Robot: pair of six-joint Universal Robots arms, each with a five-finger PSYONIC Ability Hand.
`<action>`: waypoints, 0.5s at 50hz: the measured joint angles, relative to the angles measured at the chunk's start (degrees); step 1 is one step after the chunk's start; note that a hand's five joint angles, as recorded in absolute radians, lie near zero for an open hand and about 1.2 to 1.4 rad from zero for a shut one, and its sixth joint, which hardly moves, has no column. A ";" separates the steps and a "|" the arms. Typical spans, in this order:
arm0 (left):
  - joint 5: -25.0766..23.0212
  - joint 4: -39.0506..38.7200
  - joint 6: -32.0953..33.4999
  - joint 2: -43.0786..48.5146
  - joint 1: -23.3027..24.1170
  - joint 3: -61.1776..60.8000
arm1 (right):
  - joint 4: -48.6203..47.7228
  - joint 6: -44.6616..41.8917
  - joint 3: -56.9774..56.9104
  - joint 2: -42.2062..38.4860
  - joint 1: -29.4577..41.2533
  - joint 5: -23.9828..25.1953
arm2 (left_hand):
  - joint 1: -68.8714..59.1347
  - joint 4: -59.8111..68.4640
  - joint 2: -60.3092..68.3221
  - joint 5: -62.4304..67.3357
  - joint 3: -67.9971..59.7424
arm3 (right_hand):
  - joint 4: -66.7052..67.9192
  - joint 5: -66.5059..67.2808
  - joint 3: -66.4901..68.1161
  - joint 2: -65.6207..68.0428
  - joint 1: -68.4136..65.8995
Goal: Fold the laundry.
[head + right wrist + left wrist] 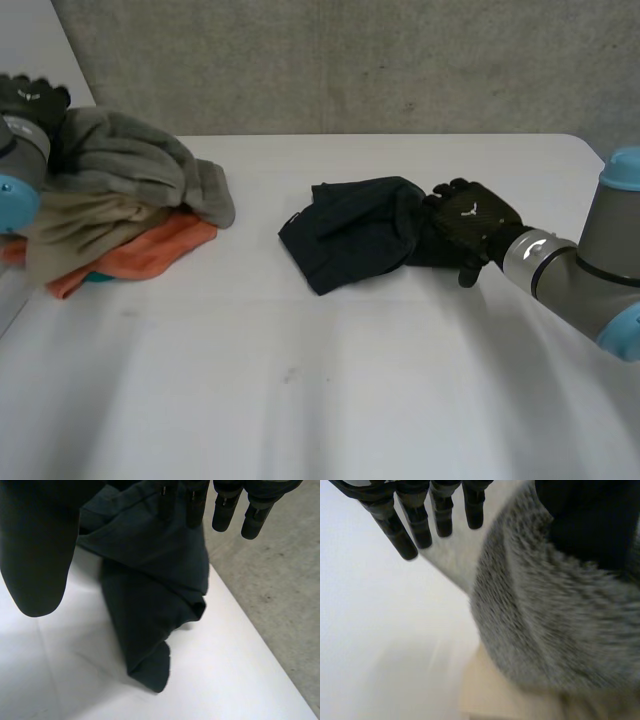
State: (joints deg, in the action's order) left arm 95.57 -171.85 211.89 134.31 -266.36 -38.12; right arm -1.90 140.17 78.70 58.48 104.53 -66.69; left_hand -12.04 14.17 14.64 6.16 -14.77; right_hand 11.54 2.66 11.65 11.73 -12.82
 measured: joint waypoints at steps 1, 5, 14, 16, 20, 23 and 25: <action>-0.47 -0.12 -0.44 -1.60 0.50 -0.99 | 0.05 0.61 -0.39 0.18 -0.02 -0.40 | 1.08 -2.10 -2.05 -2.68 2.28 | 0.00 0.00 0.00 0.00 0.00; -2.15 -0.44 -2.08 -7.83 2.85 -4.32 | 0.65 4.12 -2.58 1.35 -0.29 -3.07 | 1.08 -2.65 -2.98 -3.38 2.87 | 0.00 0.00 0.00 0.00 0.00; -6.50 0.57 -5.90 -19.30 12.66 -11.00 | 6.82 14.21 -12.24 1.87 -1.36 -12.69 | 1.08 -2.65 -3.12 -3.38 2.87 | 0.00 0.00 0.00 0.00 0.00; -7.53 1.39 -6.50 -19.98 15.46 -11.81 | 8.97 15.98 -14.93 0.67 -1.37 -13.75 | 1.08 -2.65 -3.13 -3.39 2.87 | 0.00 0.00 0.00 0.00 0.00; -8.94 3.73 -8.11 -18.86 22.10 -12.71 | 13.31 19.82 -20.71 -3.31 -0.86 -13.99 | 1.08 -2.65 -3.13 -3.38 2.87 | 0.00 0.00 0.00 0.00 0.00; -8.80 5.04 -9.88 -16.16 26.15 -12.76 | 15.15 22.96 -24.47 -7.19 0.10 -12.02 | 1.08 -2.65 -3.13 -3.38 2.87 | 0.00 0.00 0.00 0.00 0.00; -8.12 5.58 -11.76 -13.81 28.32 -12.82 | 15.40 24.69 -26.24 -9.74 0.91 -9.98 | 1.08 -2.65 -3.13 -3.48 2.87 | 0.00 0.00 0.00 0.00 0.00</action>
State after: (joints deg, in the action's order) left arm 87.44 -166.27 200.13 120.50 -238.04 -50.95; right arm 13.51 164.87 52.46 48.74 105.44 -76.67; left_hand -10.96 11.52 11.51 2.68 -11.90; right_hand 11.54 2.66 11.65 11.73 -12.82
